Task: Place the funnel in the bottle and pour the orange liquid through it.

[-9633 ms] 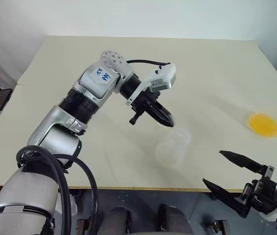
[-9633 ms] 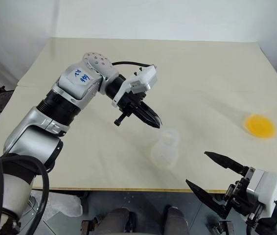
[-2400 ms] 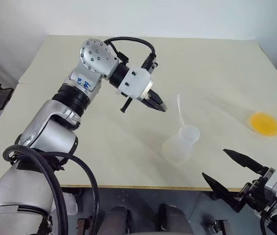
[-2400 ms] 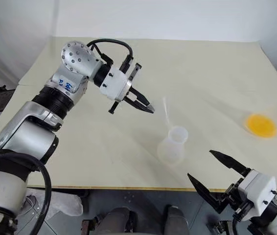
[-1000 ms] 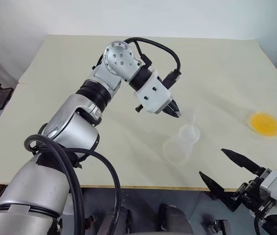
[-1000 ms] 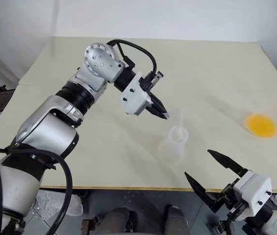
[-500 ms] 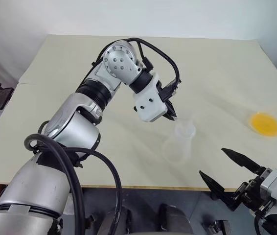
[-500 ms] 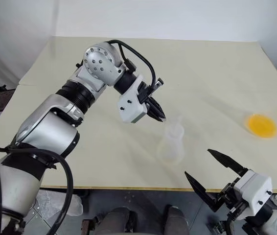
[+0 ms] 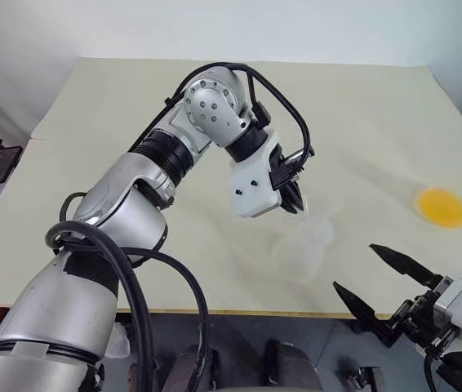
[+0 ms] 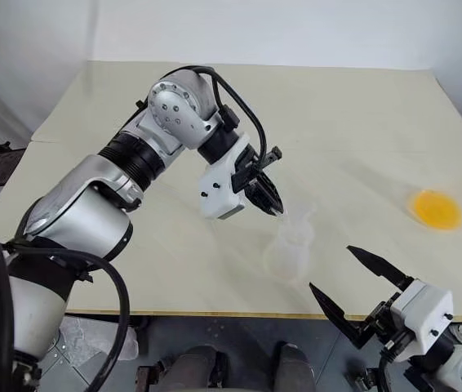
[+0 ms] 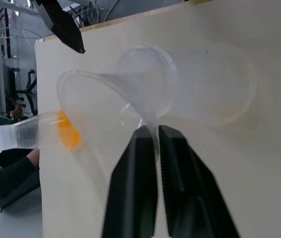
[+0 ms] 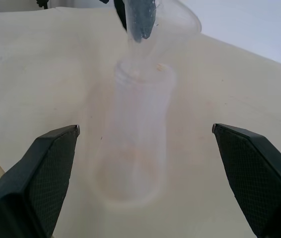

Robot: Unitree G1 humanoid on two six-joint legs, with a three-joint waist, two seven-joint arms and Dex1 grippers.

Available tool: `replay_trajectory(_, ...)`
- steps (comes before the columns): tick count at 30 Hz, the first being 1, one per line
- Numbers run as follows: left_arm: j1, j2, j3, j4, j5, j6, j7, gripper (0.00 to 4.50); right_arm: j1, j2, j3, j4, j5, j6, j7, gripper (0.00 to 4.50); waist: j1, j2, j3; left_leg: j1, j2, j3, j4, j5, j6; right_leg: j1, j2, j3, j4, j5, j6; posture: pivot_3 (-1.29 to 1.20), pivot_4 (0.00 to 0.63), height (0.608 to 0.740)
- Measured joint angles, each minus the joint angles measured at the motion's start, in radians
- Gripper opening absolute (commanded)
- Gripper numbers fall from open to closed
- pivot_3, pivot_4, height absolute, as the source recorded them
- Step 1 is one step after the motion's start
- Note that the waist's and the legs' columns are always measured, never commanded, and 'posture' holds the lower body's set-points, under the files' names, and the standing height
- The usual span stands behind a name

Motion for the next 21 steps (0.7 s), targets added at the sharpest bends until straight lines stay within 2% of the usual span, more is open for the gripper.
replay_trajectory(10, -0.003, -0.011, -0.007, -0.013, -0.024, -0.003, 0.000, 4.46, -0.003, 0.000, 0.000, 0.005, -0.002, 0.000, 0.003, 4.50, 0.000, 0.000, 0.000, 0.000, 0.000, 0.000, 0.000, 0.000, 0.000, 0.000, 0.000, 0.000, -0.001, 0.000, 0.000, 0.00, 0.150, 0.740)
replay_trajectory(13, -0.008, -0.007, -0.007, -0.015, -0.032, 0.005, 0.000, 4.46, 0.002, 0.000, 0.000, 0.005, -0.002, -0.002, 0.005, 4.50, 0.000, 0.000, 0.000, 0.000, 0.000, 0.000, 0.000, 0.000, 0.000, 0.000, 0.000, 0.000, -0.001, 0.000, 0.000, 0.00, 0.150, 0.740)
replay_trajectory(17, -0.009, 0.031, 0.002, -0.049, -0.114, 0.133, 0.000, 4.46, 0.017, 0.002, 0.000, 0.004, -0.002, -0.003, 0.005, 4.50, -0.002, 0.000, 0.000, 0.000, 0.001, 0.000, 0.000, 0.000, 0.000, 0.000, 0.000, 0.000, -0.001, 0.000, 0.000, 0.00, 0.150, 0.740)
replay_trajectory(21, -0.002, 0.107, 0.091, -0.143, -0.261, 0.415, 0.000, 4.46, 0.067, 0.008, -0.018, 0.002, 0.000, -0.022, 0.012, 4.50, -0.003, 0.000, 0.000, 0.000, 0.001, 0.000, 0.000, 0.000, 0.000, 0.000, 0.000, 0.000, 0.000, 0.000, 0.000, 0.00, 0.150, 0.740)
